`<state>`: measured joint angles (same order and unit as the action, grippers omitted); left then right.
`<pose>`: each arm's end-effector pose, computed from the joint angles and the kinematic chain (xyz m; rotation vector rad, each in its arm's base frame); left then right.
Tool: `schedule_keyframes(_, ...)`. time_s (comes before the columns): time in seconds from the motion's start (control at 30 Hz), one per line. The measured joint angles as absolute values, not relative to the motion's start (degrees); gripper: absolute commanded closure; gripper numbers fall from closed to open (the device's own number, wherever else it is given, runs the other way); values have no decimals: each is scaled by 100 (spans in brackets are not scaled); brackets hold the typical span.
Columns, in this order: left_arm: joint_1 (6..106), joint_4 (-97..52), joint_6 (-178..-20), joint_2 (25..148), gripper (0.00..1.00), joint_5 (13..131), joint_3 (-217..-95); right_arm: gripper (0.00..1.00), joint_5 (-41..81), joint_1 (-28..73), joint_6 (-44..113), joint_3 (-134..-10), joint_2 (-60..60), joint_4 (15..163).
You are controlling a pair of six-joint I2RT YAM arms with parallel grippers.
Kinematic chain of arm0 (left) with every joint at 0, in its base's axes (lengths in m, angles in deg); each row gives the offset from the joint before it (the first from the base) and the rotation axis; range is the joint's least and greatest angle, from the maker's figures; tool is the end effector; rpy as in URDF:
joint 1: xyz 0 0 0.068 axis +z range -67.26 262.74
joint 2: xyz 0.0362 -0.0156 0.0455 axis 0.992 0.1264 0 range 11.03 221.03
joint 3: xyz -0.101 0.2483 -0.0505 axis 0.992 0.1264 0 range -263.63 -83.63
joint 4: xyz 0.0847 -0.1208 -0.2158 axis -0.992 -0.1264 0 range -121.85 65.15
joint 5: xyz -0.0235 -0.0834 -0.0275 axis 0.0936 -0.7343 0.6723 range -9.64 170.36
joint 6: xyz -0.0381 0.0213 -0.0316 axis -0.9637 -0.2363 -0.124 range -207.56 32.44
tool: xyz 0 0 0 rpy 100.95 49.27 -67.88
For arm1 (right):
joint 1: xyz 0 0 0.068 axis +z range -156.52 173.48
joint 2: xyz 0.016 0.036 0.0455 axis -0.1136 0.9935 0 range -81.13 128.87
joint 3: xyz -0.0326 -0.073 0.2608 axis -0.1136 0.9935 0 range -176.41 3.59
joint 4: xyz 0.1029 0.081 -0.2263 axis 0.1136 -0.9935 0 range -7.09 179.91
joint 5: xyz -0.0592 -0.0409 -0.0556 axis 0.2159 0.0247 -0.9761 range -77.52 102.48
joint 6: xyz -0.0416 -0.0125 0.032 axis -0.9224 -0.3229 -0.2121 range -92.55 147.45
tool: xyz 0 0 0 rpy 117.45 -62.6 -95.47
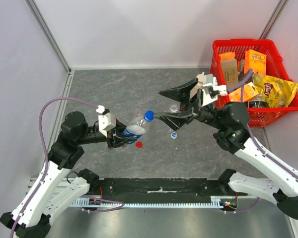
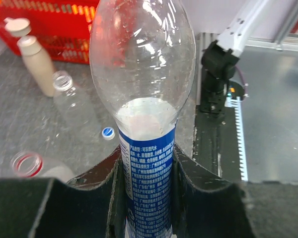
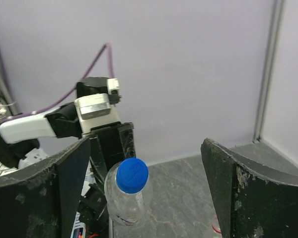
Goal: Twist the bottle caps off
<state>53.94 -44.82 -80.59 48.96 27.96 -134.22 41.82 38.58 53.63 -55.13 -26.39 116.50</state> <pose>0.1027 -0.0886 0.3759 1.1617 1.3228 -1.0497 0.1277 0.1528 0.4593 -0.6831 1.0086 1.3661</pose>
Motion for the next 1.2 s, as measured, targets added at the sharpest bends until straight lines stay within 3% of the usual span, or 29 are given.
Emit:
schedule_keyframes(0.47,5394,-5271,-7819,5196,82,5034,-13474,2,2932,3858,6300,-6269,-1190,10684)
schedule_keyframes(0.87,5394,-5500,-7784,5305,82,5906,-13474,12,2779,3845,7048,-6440,-204,10441)
schedule_keyframes(1.1,5394,-5504,-7734,5303,82,6022,-13474,31,2925,3786,7373,-6437,-176,10618)
schedule_keyframes(1.2,5394,-5504,-7714,5303,82,6041,-13474,34,3067,3753,7522,-6437,-156,10747)
